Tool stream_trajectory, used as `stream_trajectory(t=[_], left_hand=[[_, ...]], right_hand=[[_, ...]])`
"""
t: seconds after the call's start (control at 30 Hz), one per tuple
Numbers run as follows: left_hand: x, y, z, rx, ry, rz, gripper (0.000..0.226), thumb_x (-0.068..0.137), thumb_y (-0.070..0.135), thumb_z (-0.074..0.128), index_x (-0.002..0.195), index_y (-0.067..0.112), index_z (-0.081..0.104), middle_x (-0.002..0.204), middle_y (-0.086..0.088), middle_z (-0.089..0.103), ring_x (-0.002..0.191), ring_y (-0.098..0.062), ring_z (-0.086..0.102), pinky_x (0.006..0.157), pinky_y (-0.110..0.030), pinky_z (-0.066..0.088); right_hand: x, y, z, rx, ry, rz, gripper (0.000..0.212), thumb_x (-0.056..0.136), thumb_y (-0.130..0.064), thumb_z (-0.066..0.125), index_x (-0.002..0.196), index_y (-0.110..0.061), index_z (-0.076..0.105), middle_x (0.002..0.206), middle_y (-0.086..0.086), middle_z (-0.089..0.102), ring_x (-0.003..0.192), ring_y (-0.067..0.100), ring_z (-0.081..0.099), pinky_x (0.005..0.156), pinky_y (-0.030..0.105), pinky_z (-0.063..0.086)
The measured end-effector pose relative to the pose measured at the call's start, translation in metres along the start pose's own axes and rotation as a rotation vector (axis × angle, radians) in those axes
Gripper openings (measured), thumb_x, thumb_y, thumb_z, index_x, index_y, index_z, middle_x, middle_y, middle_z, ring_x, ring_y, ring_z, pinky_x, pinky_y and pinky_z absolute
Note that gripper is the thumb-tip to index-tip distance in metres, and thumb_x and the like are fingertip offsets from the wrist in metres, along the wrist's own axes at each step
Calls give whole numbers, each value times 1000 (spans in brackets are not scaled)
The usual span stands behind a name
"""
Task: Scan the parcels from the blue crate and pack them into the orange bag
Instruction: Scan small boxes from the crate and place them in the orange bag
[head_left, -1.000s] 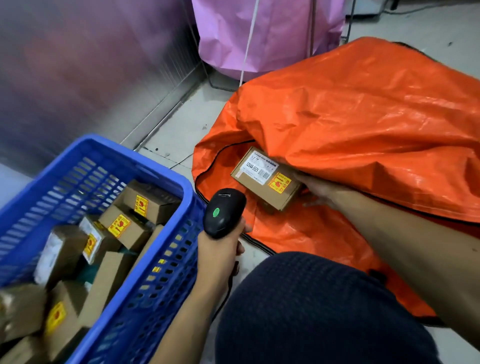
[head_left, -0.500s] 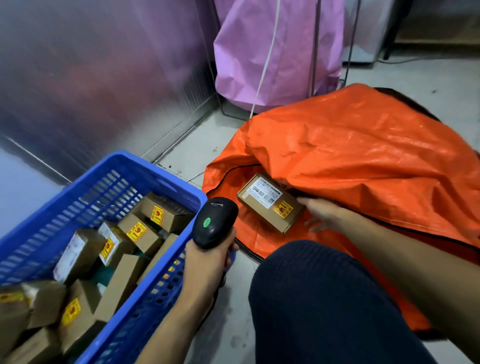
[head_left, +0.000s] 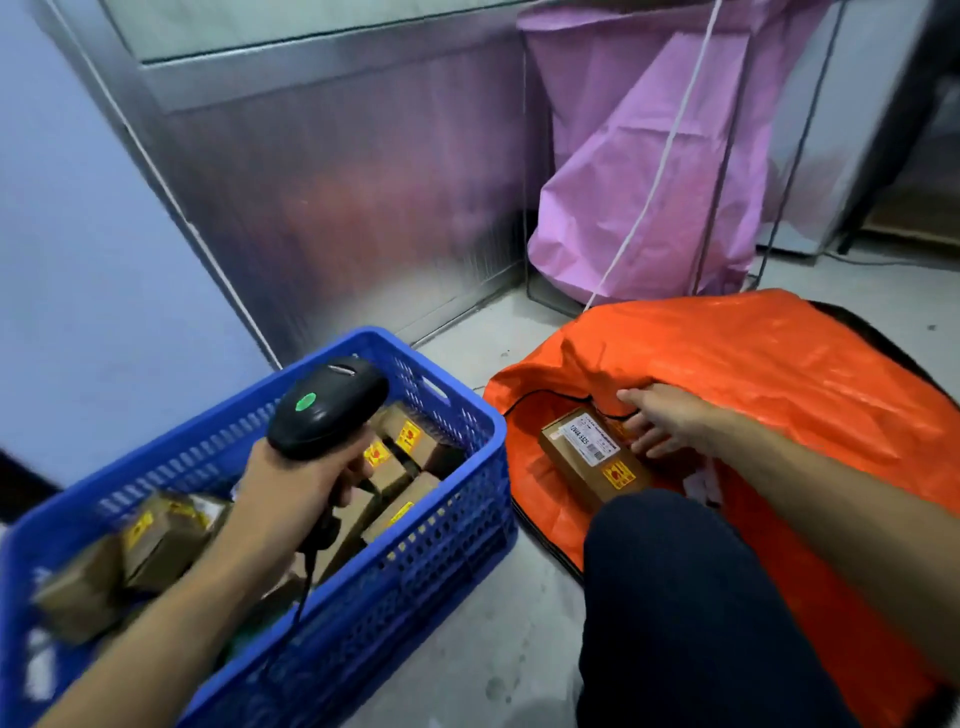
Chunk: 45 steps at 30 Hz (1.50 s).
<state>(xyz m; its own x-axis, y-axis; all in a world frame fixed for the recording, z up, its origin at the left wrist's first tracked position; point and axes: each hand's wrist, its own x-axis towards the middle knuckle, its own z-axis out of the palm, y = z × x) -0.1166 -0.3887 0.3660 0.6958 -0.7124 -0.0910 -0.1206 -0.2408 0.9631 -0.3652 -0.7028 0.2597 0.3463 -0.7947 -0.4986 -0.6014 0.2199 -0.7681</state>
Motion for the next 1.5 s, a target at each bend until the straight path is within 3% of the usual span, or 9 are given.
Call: stream_trajectory(t=[0.13, 0.3, 0.43, 0.57, 0.73, 0.83, 0.93, 1.1, 1.5], left_hand=[[-24, -3, -51, -117, 131, 3, 18, 91, 23, 77, 82, 8, 72, 64, -8, 64, 54, -22, 47, 52, -29, 43], [-44, -31, -99, -128, 224, -111, 18, 89, 20, 79, 87, 3, 74, 73, -25, 67, 49, -22, 47, 50, -26, 40], [-49, -31, -127, -179, 305, -168, 23, 91, 15, 75, 96, -8, 70, 60, -10, 65, 41, -16, 43, 46, -26, 38], [-52, -39, -153, -198, 375, -191, 18, 90, 15, 75, 96, -2, 74, 59, -8, 63, 39, -14, 43, 41, -24, 38], [-44, -39, -170, -207, 364, -202, 13, 91, 16, 73, 94, 4, 73, 62, -5, 63, 43, -13, 46, 44, -27, 42], [-34, -38, -177, -213, 357, -198, 13, 93, 16, 72, 92, 4, 73, 65, -6, 63, 44, -12, 47, 43, -25, 43], [-22, -40, -181, -187, 340, -195, 13, 91, 18, 73, 85, 7, 70, 66, -6, 64, 45, -13, 47, 45, -26, 43], [-3, -48, -191, -213, 365, -220, 10, 89, 15, 71, 90, 5, 70, 65, -6, 64, 44, -12, 46, 44, -24, 42], [26, -50, -202, -231, 339, -260, 11, 88, 17, 70, 94, 8, 68, 71, -5, 66, 45, -10, 48, 48, -26, 44]], right_hand=[[-30, -44, 15, -23, -11, -112, 42, 105, -32, 52, 133, 0, 53, 110, 16, 67, 67, 28, 68, 51, 30, 56], [-65, -108, 64, -109, -54, -249, 30, 104, -21, 51, 124, 1, 60, 101, 18, 69, 59, 24, 62, 47, 25, 49], [-88, -148, 121, -216, -121, -417, 19, 102, -11, 50, 111, 0, 61, 83, 15, 63, 53, 26, 56, 49, 27, 43], [-81, -151, 179, -508, -168, -602, 21, 100, -18, 54, 87, -12, 69, 81, 11, 75, 53, 20, 64, 54, 30, 51], [-72, -148, 232, -925, -209, -693, 27, 101, -31, 53, 81, -20, 66, 75, 1, 73, 62, 13, 69, 67, 34, 53], [-64, -156, 260, -1072, -224, -699, 27, 103, -39, 52, 92, -20, 68, 85, 1, 72, 84, 20, 68, 81, 41, 56], [-56, -157, 292, -1194, -283, -717, 28, 103, -44, 52, 113, -22, 66, 100, 0, 67, 93, 18, 63, 79, 37, 50], [-38, -133, 349, -1405, -452, -708, 50, 101, -49, 51, 145, -26, 46, 136, 10, 61, 118, 29, 60, 95, 41, 51], [-33, -89, 430, -1252, -653, -571, 64, 107, -46, 42, 162, -20, 22, 161, 12, 40, 142, 33, 44, 113, 42, 37]])
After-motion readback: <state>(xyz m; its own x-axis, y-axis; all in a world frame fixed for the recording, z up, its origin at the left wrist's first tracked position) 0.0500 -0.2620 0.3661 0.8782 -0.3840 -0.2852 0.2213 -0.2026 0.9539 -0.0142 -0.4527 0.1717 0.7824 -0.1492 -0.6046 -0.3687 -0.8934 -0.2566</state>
